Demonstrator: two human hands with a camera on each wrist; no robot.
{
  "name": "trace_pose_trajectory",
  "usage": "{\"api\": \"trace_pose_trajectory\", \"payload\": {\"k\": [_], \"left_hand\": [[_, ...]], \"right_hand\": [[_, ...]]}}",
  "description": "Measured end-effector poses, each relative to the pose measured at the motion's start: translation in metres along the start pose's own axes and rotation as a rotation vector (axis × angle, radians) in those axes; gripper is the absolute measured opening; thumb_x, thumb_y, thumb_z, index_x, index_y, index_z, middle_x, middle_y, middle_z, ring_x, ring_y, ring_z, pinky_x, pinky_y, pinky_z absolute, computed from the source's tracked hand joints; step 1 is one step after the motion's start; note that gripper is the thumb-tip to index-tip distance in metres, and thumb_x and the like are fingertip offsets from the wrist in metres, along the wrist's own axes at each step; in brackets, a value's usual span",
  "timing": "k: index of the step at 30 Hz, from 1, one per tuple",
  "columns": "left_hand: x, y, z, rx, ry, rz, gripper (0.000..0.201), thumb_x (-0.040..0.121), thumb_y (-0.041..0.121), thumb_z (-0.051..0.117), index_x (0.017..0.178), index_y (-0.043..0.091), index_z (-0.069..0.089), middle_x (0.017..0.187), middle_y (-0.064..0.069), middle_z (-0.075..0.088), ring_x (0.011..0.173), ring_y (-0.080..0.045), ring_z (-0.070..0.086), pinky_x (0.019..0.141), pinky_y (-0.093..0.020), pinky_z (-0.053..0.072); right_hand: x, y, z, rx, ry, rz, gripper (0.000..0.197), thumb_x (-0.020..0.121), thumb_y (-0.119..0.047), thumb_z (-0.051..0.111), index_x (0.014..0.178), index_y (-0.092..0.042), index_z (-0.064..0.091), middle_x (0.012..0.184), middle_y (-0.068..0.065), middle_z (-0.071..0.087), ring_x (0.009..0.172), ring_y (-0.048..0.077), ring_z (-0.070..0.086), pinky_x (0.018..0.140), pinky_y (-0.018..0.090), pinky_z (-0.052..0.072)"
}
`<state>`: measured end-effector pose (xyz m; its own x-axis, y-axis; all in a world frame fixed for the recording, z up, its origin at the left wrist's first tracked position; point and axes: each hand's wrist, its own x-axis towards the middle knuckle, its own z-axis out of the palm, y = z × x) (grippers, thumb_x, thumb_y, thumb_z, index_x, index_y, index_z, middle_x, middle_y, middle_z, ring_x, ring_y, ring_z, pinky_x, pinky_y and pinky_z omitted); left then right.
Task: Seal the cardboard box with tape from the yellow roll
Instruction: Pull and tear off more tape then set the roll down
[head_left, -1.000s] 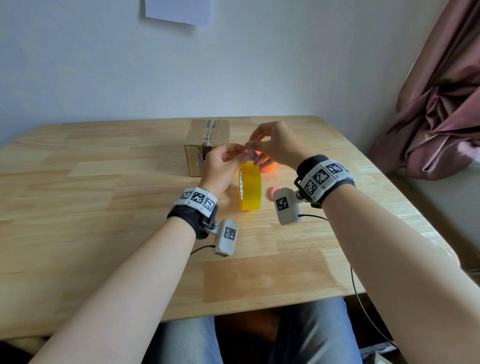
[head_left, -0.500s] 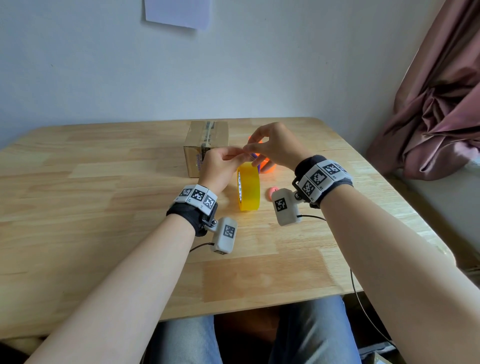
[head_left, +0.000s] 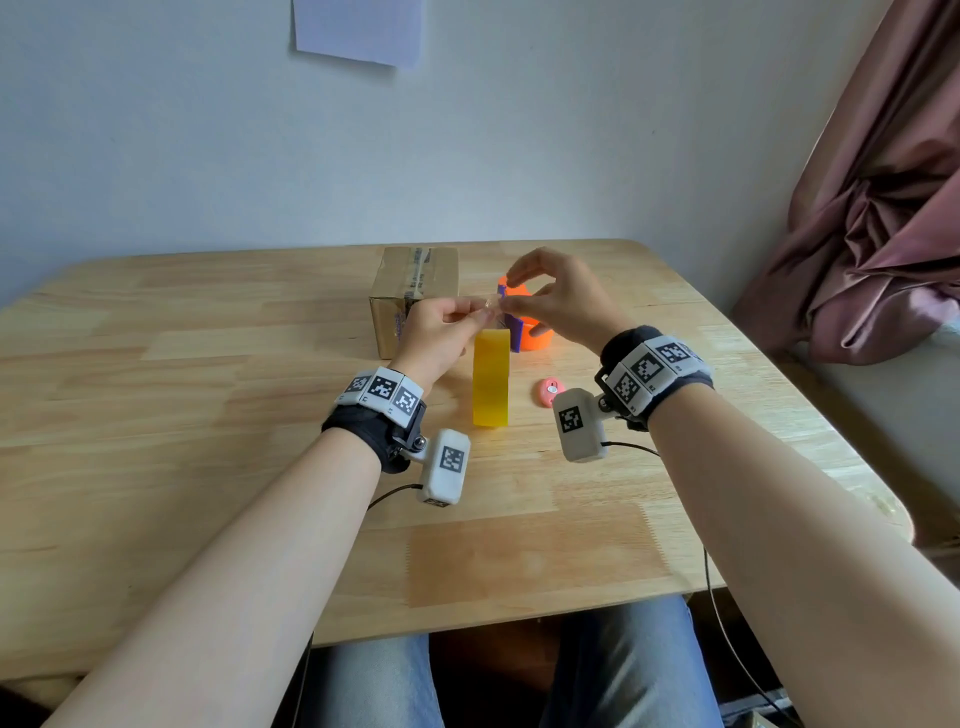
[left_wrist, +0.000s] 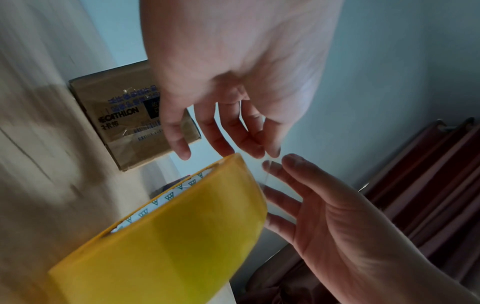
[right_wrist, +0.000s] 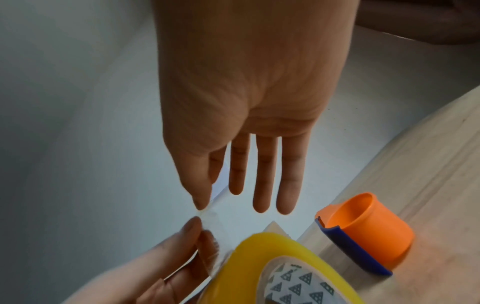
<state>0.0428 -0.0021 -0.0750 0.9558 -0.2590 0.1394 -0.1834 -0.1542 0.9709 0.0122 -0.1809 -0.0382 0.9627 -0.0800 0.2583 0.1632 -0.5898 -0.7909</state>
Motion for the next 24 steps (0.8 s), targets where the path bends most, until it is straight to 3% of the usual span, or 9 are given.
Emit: {"api": "trace_pose_trajectory", "payload": {"k": [3, 5, 8, 11, 14, 16, 17, 21, 24], "left_hand": [[0.002, -0.002, 0.001, -0.024, 0.011, -0.016, 0.005, 0.089, 0.033, 0.076, 0.088, 0.028, 0.075, 0.101, -0.01, 0.079, 0.086, -0.018, 0.068, 0.088, -0.05, 0.058], [0.003, -0.004, 0.002, -0.031, 0.018, -0.011, 0.003, 0.09, 0.029, 0.076, 0.087, 0.028, 0.074, 0.098, -0.008, 0.079, 0.085, -0.015, 0.068, 0.086, -0.049, 0.058], [0.005, -0.006, 0.004, -0.042, 0.015, -0.01, 0.004, 0.089, 0.026, 0.077, 0.086, 0.028, 0.074, 0.09, 0.001, 0.077, 0.086, -0.013, 0.069, 0.086, -0.047, 0.059], [0.006, -0.007, 0.005, -0.064, 0.013, -0.02, 0.005, 0.087, 0.027, 0.079, 0.084, 0.029, 0.076, 0.089, 0.006, 0.076, 0.09, -0.012, 0.069, 0.085, -0.044, 0.06], [0.009, -0.008, 0.005, -0.078, 0.018, -0.038, 0.005, 0.084, 0.028, 0.082, 0.085, 0.027, 0.077, 0.092, 0.006, 0.076, 0.092, -0.011, 0.07, 0.083, -0.039, 0.06], [0.01, -0.009, 0.005, -0.091, 0.021, -0.048, 0.007, 0.082, 0.029, 0.084, 0.085, 0.026, 0.078, 0.093, 0.005, 0.077, 0.083, -0.01, 0.068, 0.082, -0.038, 0.059], [0.011, -0.009, 0.005, -0.098, 0.024, -0.052, 0.008, 0.081, 0.029, 0.085, 0.085, 0.026, 0.078, 0.093, 0.003, 0.077, 0.077, -0.009, 0.065, 0.081, -0.039, 0.059], [0.013, -0.011, 0.003, -0.103, 0.022, -0.072, 0.011, 0.079, 0.031, 0.086, 0.084, 0.025, 0.078, 0.095, 0.001, 0.077, 0.077, -0.01, 0.064, 0.081, -0.042, 0.06], [0.014, -0.012, 0.001, -0.124, -0.009, -0.076, 0.012, 0.08, 0.031, 0.085, 0.089, 0.026, 0.077, 0.096, 0.003, 0.078, 0.095, -0.014, 0.069, 0.08, -0.041, 0.06]], "right_hand": [[-0.002, 0.007, 0.006, -0.026, 0.005, -0.013, 0.023, 0.086, -0.019, 0.082, 0.104, -0.007, 0.072, 0.09, 0.011, 0.077, 0.067, 0.029, 0.076, 0.057, 0.038, 0.064], [-0.003, 0.013, 0.008, -0.052, -0.008, -0.032, 0.019, 0.086, -0.022, 0.082, 0.101, -0.011, 0.078, 0.096, 0.01, 0.076, 0.07, 0.031, 0.077, 0.06, 0.049, 0.064], [-0.005, 0.019, 0.01, -0.068, 0.005, -0.038, 0.021, 0.088, -0.025, 0.082, 0.104, -0.012, 0.083, 0.104, 0.003, 0.073, 0.078, 0.029, 0.075, 0.066, 0.051, 0.062], [-0.007, 0.022, 0.012, -0.07, -0.001, -0.055, 0.02, 0.09, -0.025, 0.08, 0.105, -0.012, 0.084, 0.105, 0.004, 0.074, 0.083, 0.029, 0.072, 0.072, 0.049, 0.061], [-0.007, 0.021, 0.013, -0.1, -0.025, -0.073, 0.019, 0.093, -0.024, 0.076, 0.106, -0.013, 0.084, 0.106, 0.008, 0.075, 0.077, 0.027, 0.072, 0.066, 0.04, 0.061], [-0.007, 0.02, 0.013, -0.086, -0.051, -0.094, 0.016, 0.092, -0.019, 0.075, 0.104, -0.011, 0.083, 0.105, 0.01, 0.076, 0.07, 0.024, 0.069, 0.058, 0.027, 0.058], [-0.007, 0.02, 0.012, -0.075, -0.061, -0.104, 0.014, 0.091, -0.017, 0.076, 0.102, -0.012, 0.084, 0.103, 0.01, 0.076, 0.068, 0.024, 0.067, 0.057, 0.026, 0.056], [-0.004, 0.024, 0.014, -0.084, -0.027, -0.118, 0.01, 0.087, -0.024, 0.081, 0.094, -0.017, 0.084, 0.1, 0.013, 0.074, 0.082, 0.035, 0.069, 0.075, 0.048, 0.058], [-0.002, 0.025, 0.016, -0.067, -0.02, -0.117, 0.012, 0.089, -0.025, 0.08, 0.094, -0.015, 0.084, 0.099, 0.013, 0.073, 0.081, 0.037, 0.069, 0.074, 0.051, 0.057]]}}
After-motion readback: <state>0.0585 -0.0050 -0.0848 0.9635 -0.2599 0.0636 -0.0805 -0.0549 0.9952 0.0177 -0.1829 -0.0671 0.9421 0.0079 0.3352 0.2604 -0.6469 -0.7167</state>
